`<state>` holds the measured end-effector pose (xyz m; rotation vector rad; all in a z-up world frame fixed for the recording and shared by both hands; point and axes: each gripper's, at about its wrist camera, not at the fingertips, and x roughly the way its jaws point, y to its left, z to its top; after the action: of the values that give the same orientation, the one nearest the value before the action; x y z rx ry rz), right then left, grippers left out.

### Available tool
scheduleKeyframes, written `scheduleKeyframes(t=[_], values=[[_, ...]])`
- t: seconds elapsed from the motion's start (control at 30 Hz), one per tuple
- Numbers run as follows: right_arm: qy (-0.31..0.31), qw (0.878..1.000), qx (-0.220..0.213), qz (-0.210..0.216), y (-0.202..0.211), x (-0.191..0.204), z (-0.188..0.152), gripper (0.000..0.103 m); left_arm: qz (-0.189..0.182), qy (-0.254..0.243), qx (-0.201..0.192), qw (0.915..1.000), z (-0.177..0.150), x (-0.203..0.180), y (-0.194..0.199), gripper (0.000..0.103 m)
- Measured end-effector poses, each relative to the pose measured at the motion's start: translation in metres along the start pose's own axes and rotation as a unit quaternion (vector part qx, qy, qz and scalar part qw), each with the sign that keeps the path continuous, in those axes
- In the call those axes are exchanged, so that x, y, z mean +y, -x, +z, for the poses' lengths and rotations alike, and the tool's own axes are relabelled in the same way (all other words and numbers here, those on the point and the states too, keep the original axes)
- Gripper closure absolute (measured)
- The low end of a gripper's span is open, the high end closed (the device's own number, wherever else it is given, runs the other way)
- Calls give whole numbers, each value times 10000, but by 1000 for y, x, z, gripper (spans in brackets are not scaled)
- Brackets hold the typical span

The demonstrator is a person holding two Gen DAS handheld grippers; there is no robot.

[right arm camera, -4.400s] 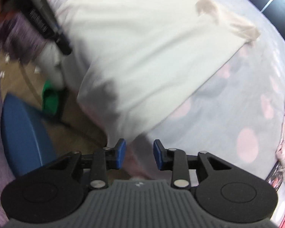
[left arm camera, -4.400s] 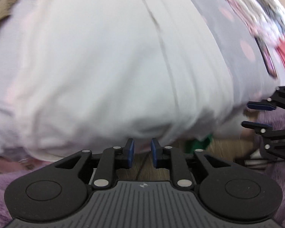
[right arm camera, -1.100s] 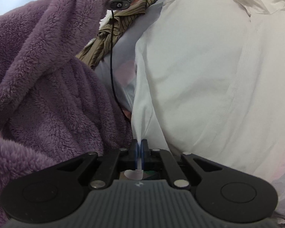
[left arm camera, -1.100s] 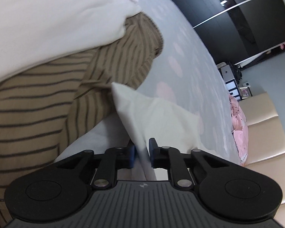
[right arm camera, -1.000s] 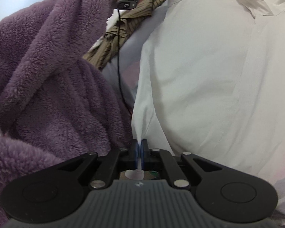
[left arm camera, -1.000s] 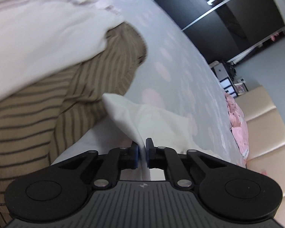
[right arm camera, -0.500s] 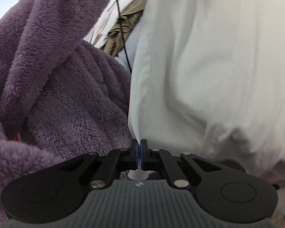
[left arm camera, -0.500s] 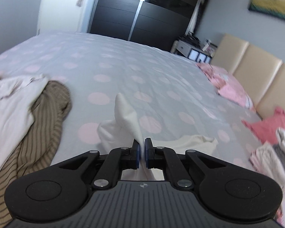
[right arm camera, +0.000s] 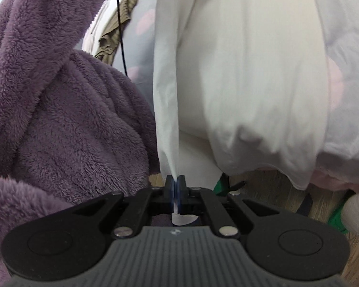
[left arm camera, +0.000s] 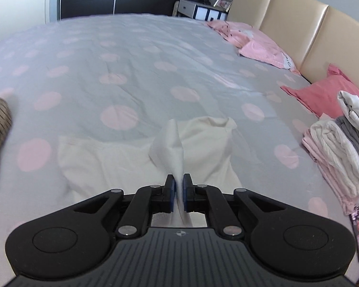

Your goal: Fold clothes

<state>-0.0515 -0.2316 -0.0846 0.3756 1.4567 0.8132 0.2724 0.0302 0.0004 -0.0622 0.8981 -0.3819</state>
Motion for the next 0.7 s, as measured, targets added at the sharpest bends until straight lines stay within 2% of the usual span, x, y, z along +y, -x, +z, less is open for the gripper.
scheduleKeyframes(t=[0.03,0.1,0.27,0.47,0.6,0.7], values=[[-50,10000,32,-22,-1,-4,0,100,-96,89,47,9999,0,0,-4,98],[-105,9997,175,-102,-5,-10,-3,100,-297,217,51,9993,0,-2,-7,89],[-61,9979,625,-177,-26,-16,-9,100,-481,186,-86,9986,0,-13,9,61],[-36,9953,926,-296,-49,-21,-6,100,-269,-496,-149,9983,-12,-22,49,60],[78,9928,1123,-399,-60,-20,-10,96,-47,-864,22,9962,-40,-18,73,60],[107,9918,1130,-596,-60,-21,-11,93,67,-880,236,9958,-68,-8,90,60]])
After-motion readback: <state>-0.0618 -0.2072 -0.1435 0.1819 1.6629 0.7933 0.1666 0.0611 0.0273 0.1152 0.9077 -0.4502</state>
